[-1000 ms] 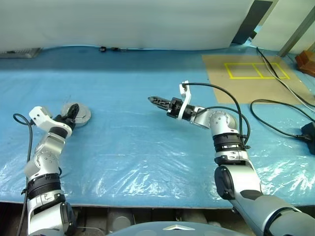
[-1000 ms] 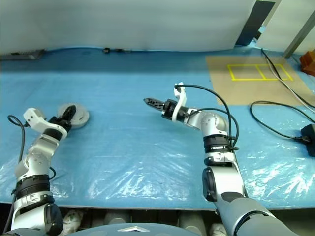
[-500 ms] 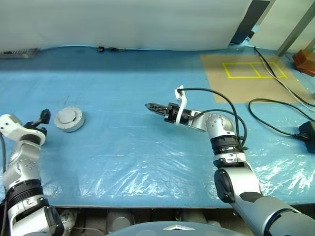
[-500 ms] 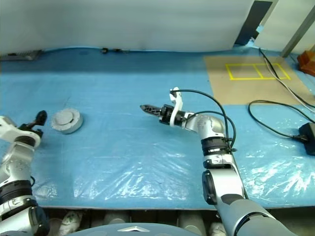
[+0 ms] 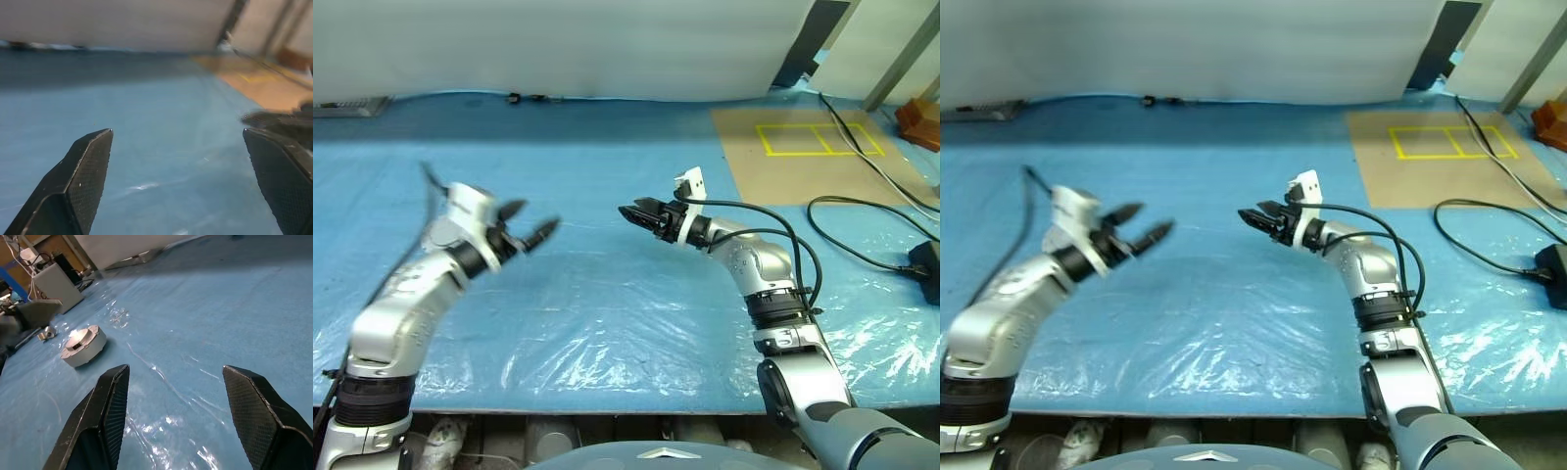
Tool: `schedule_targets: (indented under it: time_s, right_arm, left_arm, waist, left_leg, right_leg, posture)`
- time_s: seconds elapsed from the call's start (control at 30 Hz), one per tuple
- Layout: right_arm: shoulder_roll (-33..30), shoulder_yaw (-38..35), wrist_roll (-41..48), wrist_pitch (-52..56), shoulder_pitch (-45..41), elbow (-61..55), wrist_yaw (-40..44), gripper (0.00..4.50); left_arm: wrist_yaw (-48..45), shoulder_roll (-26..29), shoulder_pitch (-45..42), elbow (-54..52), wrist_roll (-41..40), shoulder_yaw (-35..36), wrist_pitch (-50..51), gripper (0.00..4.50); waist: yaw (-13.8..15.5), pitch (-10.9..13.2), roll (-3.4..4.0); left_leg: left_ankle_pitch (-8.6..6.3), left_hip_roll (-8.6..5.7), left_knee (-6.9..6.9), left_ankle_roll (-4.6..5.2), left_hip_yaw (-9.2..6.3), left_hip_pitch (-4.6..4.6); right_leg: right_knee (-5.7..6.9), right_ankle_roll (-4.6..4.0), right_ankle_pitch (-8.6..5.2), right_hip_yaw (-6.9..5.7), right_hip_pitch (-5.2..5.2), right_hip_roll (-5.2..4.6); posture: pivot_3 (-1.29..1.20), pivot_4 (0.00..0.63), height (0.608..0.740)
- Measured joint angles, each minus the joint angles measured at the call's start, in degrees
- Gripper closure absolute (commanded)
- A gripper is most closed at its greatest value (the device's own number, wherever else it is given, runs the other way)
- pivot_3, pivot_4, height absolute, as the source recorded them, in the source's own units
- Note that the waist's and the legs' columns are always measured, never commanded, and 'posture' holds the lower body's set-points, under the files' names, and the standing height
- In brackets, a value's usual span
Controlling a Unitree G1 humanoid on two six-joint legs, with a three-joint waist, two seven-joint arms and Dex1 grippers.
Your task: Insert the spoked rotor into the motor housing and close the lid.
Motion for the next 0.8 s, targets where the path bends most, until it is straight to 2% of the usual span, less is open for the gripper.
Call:
schedule_targets:
  time_s: [0.1,0.33,0.8]
  right_arm:
    - [-0.03,0.39,-0.65,-0.09,2.8,-3.02,-1.44,1.33]
    - [-0.33,2.76,-0.75,0.52,6.84,-10.32,-1.67,1.33]
    - [0.47,3.99,-2.26,-0.19,3.76,-6.74,-1.99,1.33]
  left_arm:
    - [-2.72,-2.55,-0.2,3.11,3.18,-4.42,-1.73,0.04]
    - [-6.7,-3.29,-2.88,3.68,2.67,-3.06,-1.74,0.04]
    - [-6.32,-4.63,-2.95,3.7,2.79,-2.29,0.99,0.04]
  waist:
    - [-0.24,0.02,0.03]
    - [-0.11,0.03,0.06]
    - [0.01,0.04,0.07]
  left_leg:
    - [0.01,0.0,0.03,0.01,0.0,0.03]
    - [-0.12,-0.01,0.04,-0.2,0.0,0.15]
    - [-0.11,-0.01,0.04,-0.19,0.0,0.12]
  right_leg:
    - [0.03,0.01,0.0,-0.02,-0.11,0.01]
    - [0.05,0.0,0.0,0.02,0.03,0.0]
    - [0.04,0.01,0.01,0.01,0.02,0.0]
  posture:
    - [0.0,0.15,0.74]
    - [0.0,0.15,0.74]
    - [0.0,0.15,0.74]
